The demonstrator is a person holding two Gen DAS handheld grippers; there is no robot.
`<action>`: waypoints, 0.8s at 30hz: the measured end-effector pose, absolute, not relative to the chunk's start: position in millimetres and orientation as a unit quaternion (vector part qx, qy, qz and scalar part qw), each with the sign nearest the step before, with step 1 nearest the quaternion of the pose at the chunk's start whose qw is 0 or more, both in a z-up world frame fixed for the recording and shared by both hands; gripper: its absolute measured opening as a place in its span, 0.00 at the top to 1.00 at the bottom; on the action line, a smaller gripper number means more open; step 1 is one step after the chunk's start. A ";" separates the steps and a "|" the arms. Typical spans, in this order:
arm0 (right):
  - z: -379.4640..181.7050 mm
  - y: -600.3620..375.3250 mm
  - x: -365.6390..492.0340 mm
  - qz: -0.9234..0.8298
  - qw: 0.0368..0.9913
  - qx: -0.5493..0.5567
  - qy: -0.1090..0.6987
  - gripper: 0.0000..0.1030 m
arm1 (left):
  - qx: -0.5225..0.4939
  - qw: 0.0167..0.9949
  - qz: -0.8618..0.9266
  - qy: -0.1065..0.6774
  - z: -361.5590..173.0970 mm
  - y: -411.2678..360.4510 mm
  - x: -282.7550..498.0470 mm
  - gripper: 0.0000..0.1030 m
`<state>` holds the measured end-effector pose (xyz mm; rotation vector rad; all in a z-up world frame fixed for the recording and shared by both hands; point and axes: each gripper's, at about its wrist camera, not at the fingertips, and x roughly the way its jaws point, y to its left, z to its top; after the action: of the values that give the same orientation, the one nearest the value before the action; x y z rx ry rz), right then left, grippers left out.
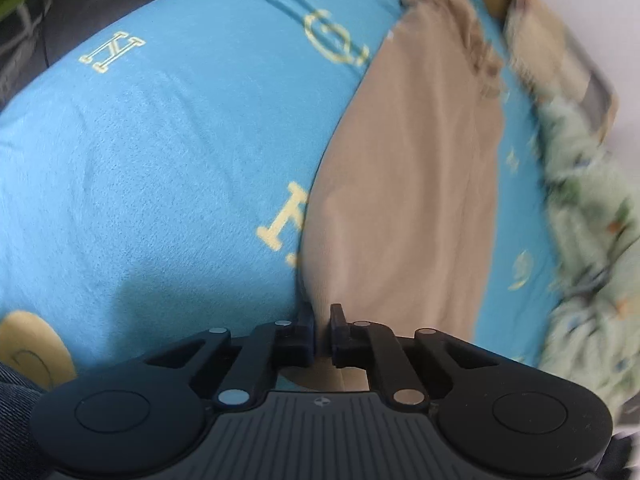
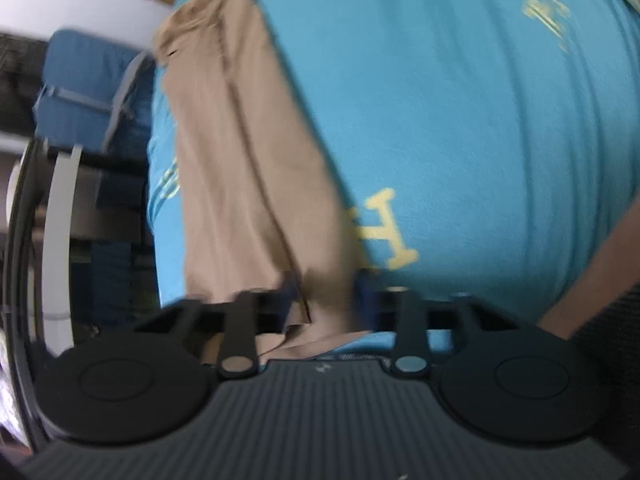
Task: Fold clothes
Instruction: 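Grasp the strip hem with the left gripper and fold it toward the collar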
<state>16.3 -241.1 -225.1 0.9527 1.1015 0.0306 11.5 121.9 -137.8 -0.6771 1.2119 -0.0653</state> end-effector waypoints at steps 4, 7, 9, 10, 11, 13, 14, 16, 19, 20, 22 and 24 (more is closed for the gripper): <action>-217.6 -247.0 11.6 0.034 0.746 0.458 0.483 0.92 | -0.383 0.765 -0.073 0.513 -123.2 142.9 -6.7 0.93; -197.1 -257.4 4.1 0.044 0.765 0.467 0.441 0.92 | -0.413 0.762 -0.087 0.491 -108.9 155.7 -17.6 0.94; -176.7 -263.2 -0.2 0.055 0.784 0.461 0.412 0.93 | -0.434 0.759 -0.099 0.475 -96.7 164.0 -22.7 0.95; -164.5 -267.9 -1.7 0.061 0.790 0.465 0.394 0.93 | -0.443 0.759 -0.108 0.465 -88.6 166.1 -22.4 0.95; -150.9 -271.7 -1.6 0.068 0.794 0.470 0.379 0.93 | -0.450 0.759 -0.116 0.456 -78.2 166.2 -18.3 0.95; -123.6 -279.6 -1.2 0.082 0.803 0.478 0.348 0.94 | -0.458 0.765 -0.131 0.434 -48.8 166.4 -1.7 0.96; -109.1 -284.0 -0.2 0.086 0.810 0.474 0.334 0.94 | -0.462 0.767 -0.138 0.423 -33.2 167.1 6.5 0.96; -83.1 -292.9 -0.5 0.097 0.819 0.474 0.308 0.94 | -0.474 0.769 -0.153 0.401 -5.2 165.6 10.3 0.96; -49.2 -301.6 -8.8 0.114 0.831 0.469 0.276 0.94 | -0.485 0.772 -0.175 0.372 26.7 151.8 13.5 0.96; -41.2 -300.8 -11.7 0.118 0.835 0.465 0.268 0.94 | -0.486 0.772 -0.181 0.367 32.3 147.9 8.4 0.96; -28.7 -302.2 -23.6 0.127 0.841 0.460 0.256 0.94 | -0.489 0.773 -0.193 0.356 43.6 140.2 -1.6 0.96; -23.2 -306.2 -41.6 0.133 0.844 0.456 0.252 0.94 | -0.490 0.773 -0.200 0.351 48.0 137.1 -21.7 0.96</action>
<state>-41.6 -306.2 -23.2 0.9618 0.5310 0.2805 -21.7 137.1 48.0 -1.0615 0.7604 -0.4341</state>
